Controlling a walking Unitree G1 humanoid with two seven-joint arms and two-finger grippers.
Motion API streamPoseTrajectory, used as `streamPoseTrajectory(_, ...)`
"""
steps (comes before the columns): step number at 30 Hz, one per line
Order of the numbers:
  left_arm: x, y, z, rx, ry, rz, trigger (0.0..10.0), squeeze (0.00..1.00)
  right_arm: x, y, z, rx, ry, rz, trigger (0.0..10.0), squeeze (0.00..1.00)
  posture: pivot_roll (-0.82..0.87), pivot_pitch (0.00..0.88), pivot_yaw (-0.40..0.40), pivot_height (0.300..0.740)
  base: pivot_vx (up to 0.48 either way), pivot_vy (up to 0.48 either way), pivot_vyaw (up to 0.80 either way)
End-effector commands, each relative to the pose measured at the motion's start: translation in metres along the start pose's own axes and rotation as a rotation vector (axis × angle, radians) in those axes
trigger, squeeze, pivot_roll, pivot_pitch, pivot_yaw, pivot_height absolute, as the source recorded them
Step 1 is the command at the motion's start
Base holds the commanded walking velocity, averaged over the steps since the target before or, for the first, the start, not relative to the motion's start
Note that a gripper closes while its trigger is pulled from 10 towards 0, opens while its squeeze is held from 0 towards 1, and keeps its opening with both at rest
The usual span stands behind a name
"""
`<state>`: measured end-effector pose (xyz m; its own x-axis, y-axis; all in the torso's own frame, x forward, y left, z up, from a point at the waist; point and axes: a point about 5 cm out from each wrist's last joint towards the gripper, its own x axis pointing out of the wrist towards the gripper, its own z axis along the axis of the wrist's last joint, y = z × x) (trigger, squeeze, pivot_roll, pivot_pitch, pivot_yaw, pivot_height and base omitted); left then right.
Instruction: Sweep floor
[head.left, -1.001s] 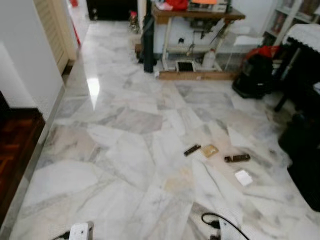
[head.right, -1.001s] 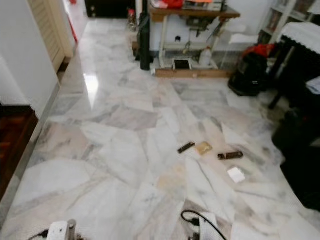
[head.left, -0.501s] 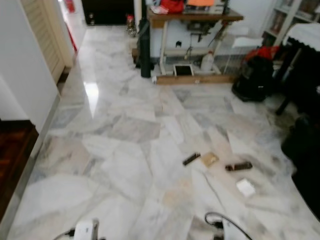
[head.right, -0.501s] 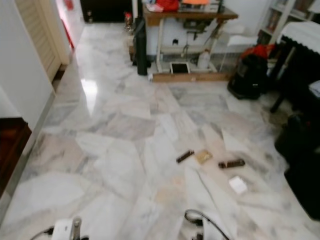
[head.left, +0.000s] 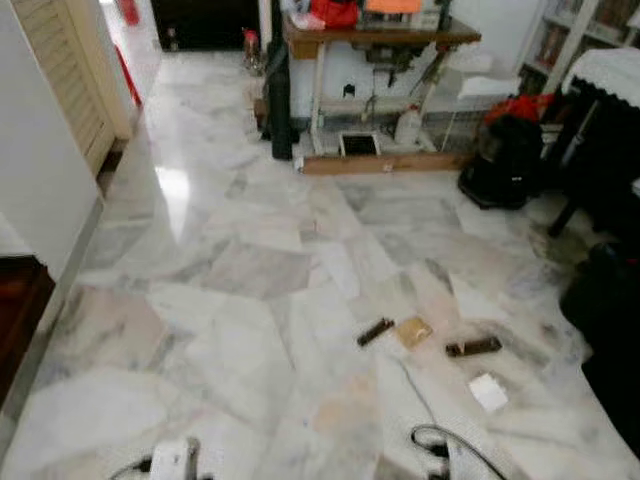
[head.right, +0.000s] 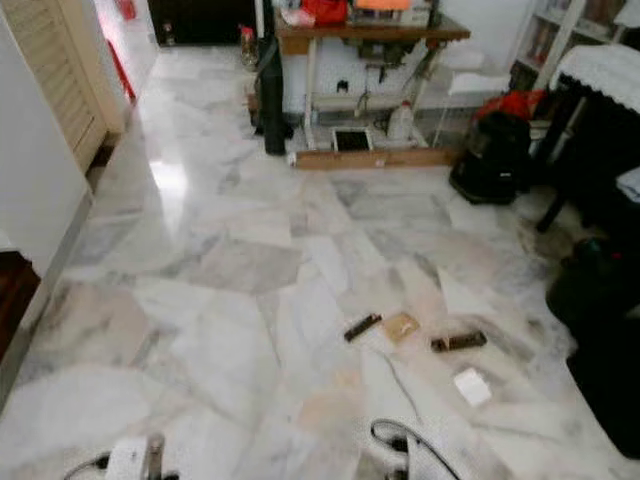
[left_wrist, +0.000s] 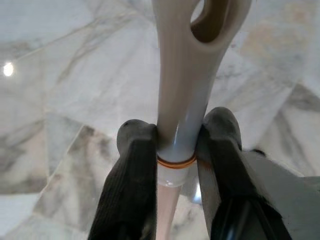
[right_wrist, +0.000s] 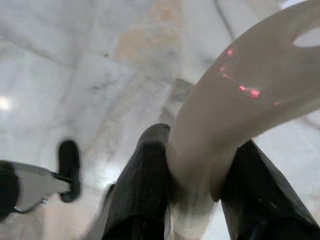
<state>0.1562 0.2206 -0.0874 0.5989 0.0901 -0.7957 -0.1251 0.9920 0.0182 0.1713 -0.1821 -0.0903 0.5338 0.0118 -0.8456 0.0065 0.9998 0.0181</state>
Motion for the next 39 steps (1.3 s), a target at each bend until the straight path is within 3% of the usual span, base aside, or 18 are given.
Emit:
streamPoseTrajectory(1, 0.001, -0.004, 0.000, -0.021, -0.003, -0.012, 10.0, 0.00, -0.001, -0.008, -0.001, 0.012, -0.006, -0.021, 10.0, 0.00, 0.06, 0.050, -0.056, 0.740, 0.307, 0.000, 0.00)
streamPoseTrajectory(26, 0.000, -0.004, -0.003, -0.029, 0.002, -0.009, 10.0, 0.00, -0.002, -0.005, -0.008, 0.005, 0.013, -0.021, 10.0, 0.00, 0.06, 0.058, -0.058, 0.740, 0.310, 0.000, 0.00)
streamPoseTrajectory(39, -0.001, -0.002, -0.006, -0.024, 0.011, 0.002, 10.0, 0.00, -0.004, -0.012, -0.012, 0.009, 0.015, -0.028, 10.0, 0.00, 0.05, 0.065, -0.057, 0.740, 0.000, 0.000, 0.00)
